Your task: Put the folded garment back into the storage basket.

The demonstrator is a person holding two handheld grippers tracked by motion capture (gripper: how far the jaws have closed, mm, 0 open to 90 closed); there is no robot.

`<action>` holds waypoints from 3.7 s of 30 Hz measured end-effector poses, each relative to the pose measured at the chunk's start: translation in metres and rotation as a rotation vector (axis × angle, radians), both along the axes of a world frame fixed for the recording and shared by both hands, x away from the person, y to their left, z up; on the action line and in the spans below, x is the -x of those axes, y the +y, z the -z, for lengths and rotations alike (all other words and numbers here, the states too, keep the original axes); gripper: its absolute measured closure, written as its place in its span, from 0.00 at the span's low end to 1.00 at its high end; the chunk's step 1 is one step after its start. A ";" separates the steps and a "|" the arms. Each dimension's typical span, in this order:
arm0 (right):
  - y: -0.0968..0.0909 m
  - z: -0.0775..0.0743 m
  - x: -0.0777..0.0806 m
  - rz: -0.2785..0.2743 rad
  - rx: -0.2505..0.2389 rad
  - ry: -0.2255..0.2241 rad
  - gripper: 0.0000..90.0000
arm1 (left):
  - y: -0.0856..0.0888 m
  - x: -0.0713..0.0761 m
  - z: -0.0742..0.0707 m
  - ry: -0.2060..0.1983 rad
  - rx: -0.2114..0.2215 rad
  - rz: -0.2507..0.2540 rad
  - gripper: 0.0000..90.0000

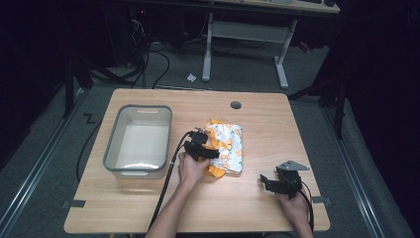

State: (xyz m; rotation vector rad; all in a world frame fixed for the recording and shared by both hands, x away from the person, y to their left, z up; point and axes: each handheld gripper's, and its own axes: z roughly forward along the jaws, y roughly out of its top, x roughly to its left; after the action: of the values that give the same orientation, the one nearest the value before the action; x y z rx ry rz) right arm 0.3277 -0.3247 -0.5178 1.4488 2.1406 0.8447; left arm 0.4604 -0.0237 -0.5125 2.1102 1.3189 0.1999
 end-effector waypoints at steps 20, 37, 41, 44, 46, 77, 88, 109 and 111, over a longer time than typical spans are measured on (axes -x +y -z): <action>0.000 0.000 0.000 -0.001 0.000 0.001 0.27 | -0.007 0.007 -0.004 -0.014 0.019 0.079 0.81; 0.000 0.000 0.000 -0.001 0.000 0.000 0.27 | 0.008 0.015 -0.035 -0.072 0.161 0.089 0.86; 0.000 0.000 0.000 -0.001 0.000 0.000 0.27 | 0.013 0.018 -0.043 -0.088 0.180 0.095 0.86; 0.000 0.000 0.000 -0.001 0.000 0.000 0.27 | 0.015 0.019 -0.046 -0.091 0.190 0.098 0.86; 0.000 0.000 0.000 -0.001 0.000 0.000 0.27 | 0.018 0.022 -0.051 -0.098 0.207 0.104 0.86; 0.000 0.000 0.000 -0.002 0.000 0.000 0.27 | 0.057 0.049 -0.104 -0.205 0.275 0.130 0.86; 0.000 0.000 0.000 -0.003 0.001 0.001 0.27 | 0.074 0.050 -0.114 -0.217 0.297 0.115 0.86; 0.000 0.000 0.000 -0.003 0.000 0.000 0.27 | 0.103 0.047 -0.131 -0.240 0.313 0.086 0.86; 0.000 0.000 0.000 -0.003 0.001 0.001 0.27 | 0.106 0.046 -0.132 -0.241 0.312 0.087 0.86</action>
State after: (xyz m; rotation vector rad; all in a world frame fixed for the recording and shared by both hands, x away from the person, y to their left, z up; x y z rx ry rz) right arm 0.3274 -0.3247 -0.5178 1.4462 2.1435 0.8447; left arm 0.4140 0.0821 -0.3806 1.8127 1.0418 0.1914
